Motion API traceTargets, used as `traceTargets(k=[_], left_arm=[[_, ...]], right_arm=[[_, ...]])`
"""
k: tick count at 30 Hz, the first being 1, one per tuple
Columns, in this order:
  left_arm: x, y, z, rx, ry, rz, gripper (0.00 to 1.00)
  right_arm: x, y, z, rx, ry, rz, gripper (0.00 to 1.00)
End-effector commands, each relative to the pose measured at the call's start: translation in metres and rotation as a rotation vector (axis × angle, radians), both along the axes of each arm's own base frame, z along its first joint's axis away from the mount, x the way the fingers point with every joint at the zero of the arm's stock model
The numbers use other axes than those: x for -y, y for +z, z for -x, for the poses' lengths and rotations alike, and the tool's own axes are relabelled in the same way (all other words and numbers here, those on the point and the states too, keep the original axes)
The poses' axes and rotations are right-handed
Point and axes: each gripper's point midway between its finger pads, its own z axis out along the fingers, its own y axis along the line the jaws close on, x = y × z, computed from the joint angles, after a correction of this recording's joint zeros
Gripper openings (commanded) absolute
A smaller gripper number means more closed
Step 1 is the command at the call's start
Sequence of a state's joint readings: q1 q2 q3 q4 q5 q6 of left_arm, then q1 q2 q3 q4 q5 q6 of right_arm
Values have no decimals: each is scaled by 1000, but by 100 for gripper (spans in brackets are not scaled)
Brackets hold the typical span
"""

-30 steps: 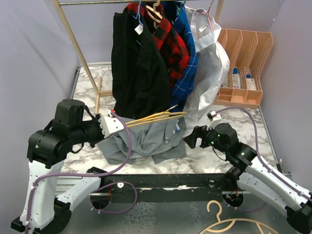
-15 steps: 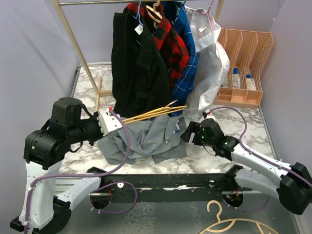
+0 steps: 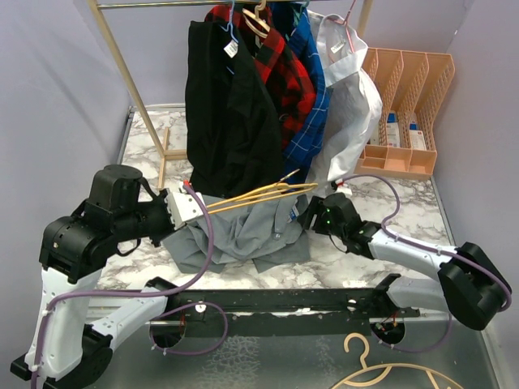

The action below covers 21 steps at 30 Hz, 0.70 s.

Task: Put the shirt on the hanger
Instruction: Hang the shirt on the hanger.

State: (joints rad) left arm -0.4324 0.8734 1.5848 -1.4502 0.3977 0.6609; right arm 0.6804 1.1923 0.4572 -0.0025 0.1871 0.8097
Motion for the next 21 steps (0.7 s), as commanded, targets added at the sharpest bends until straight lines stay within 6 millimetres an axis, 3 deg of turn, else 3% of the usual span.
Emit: traceTargets(k=[1, 5, 19, 21], left_arm=[[1, -1, 2, -7, 21, 14, 0], [0, -12, 3, -36, 18, -9, 0], [1, -15, -3, -45, 22, -36, 0], [1, -16, -3, -49, 25, -36, 0]], right_arm=[[-1, 12, -19, 93, -60, -40, 63], [-3, 12, -23, 117, -63, -63, 47], [7, -2, -42, 141, -80, -49, 39], [7, -3, -44, 140, -84, -48, 23]])
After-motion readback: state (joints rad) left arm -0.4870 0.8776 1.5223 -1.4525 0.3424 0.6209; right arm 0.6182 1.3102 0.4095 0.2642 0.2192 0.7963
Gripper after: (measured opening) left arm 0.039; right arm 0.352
